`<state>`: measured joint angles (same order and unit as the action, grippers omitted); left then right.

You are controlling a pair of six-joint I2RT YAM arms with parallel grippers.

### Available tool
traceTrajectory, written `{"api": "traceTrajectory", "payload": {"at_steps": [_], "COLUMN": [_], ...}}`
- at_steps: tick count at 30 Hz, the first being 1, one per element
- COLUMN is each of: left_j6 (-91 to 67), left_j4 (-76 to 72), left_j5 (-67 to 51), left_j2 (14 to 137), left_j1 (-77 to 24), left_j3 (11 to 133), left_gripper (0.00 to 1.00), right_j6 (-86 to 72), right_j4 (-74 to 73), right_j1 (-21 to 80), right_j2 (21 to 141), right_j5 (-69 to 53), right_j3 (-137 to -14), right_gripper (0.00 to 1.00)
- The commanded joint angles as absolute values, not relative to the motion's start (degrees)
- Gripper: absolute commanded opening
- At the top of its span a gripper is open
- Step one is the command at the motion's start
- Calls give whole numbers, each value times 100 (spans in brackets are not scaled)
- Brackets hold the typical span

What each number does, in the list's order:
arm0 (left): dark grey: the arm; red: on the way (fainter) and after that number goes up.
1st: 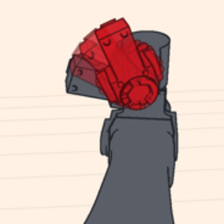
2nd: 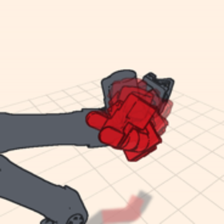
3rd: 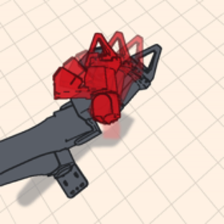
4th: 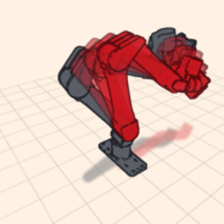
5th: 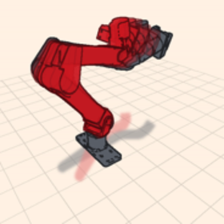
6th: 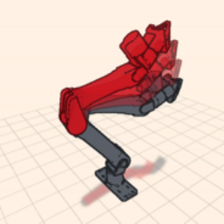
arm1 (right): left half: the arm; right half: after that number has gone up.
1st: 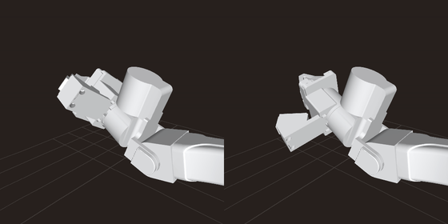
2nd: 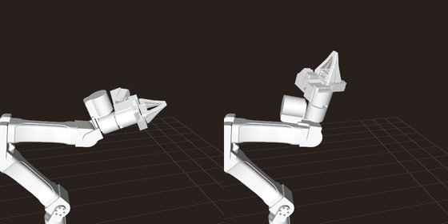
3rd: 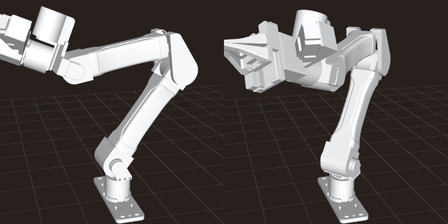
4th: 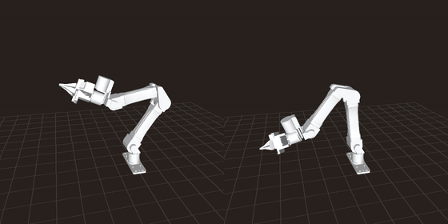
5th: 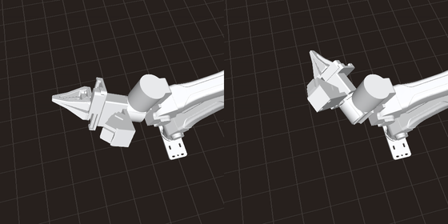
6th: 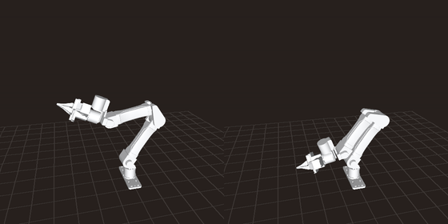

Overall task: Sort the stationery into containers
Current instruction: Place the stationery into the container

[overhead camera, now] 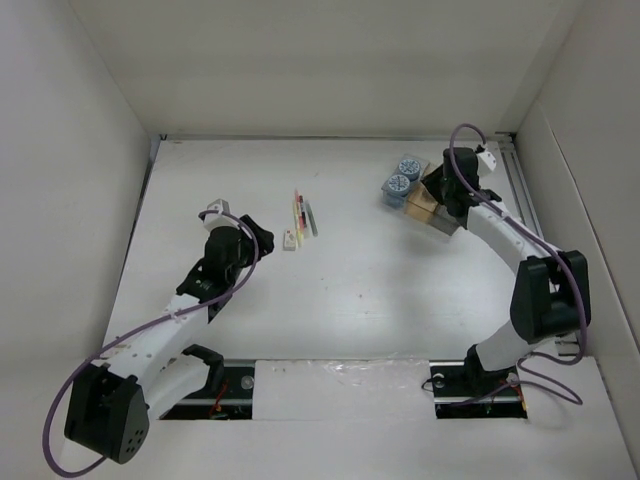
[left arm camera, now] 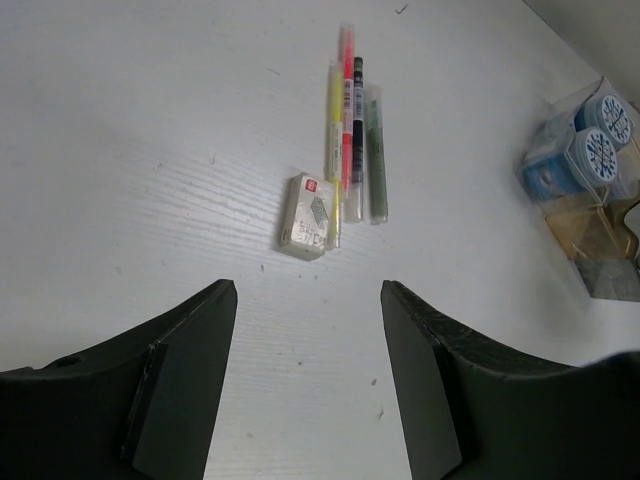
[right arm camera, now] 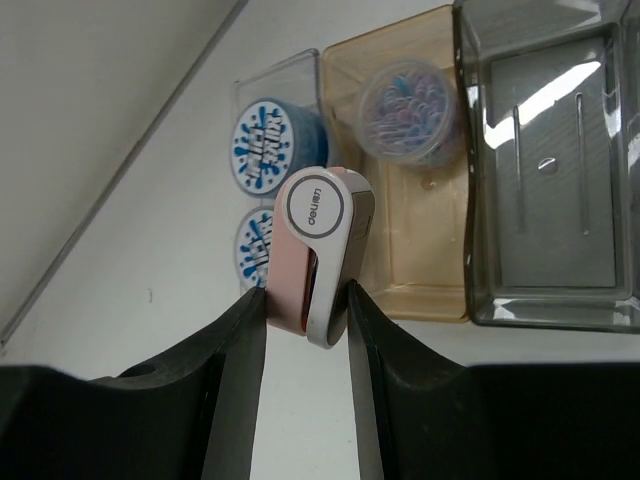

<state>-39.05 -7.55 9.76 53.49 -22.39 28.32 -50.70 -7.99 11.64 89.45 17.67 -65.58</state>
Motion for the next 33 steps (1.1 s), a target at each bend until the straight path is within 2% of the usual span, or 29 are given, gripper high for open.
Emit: {"api": "traceTrajectory", "payload": {"at_steps": [1, 13, 15, 17, 21, 25, 28, 30, 31, 32, 33], "left_j6": [-3823, -3771, -3771, -3771, -3771, -3771, -3771, -3771, -3771, -3771, -3771], "left_j4": [-1002, -1055, -1055, -1055, -1055, -1055, -1055, -1055, -1055, -1055, -1055], "left_j5": [826, 826, 826, 826, 826, 826, 826, 826, 826, 826, 826], "left_j2": [5388, 5440, 5440, 5440, 5440, 5388, 5326, 5326, 5326, 5326, 5257], "left_j1": [-2241, -2241, -2241, -2241, -2241, -2241, -2241, -2241, -2241, -2241, -2241], "left_j3": [3103, 3103, 3103, 3103, 3103, 3103, 3103, 3103, 3103, 3103, 3103], "left_gripper": [57, 57, 57, 57, 57, 57, 57, 57, 57, 57, 57], "right_j6": [-5115, -5010, -5071, -5071, -5071, -5071, -5071, -5071, -5019, -4958, -4957], "right_j4": [-615, -615, -615, -615, -615, -668, -721, -782, -782, -713, -712], "right_j1": [994, 817, 817, 817, 817, 817, 940, 1089, 1159, 1256, 1518], "right_j2": [9122, 9721, 9721, 9721, 9660, 9492, 9229, 9142, 9001, 8930, 8869], "right_j5": [1442, 1239, 1309, 1310, 1362, 1415, 1590, 1644, 1644, 1644, 1644], "right_j3": [-6574, -6794, -6794, -6794, -6794, -6741, -6688, -6688, -6688, -6610, -6609], "right_gripper": [22, 26, 32, 43, 56, 64, 64, 58, 54, 37, 28]}}
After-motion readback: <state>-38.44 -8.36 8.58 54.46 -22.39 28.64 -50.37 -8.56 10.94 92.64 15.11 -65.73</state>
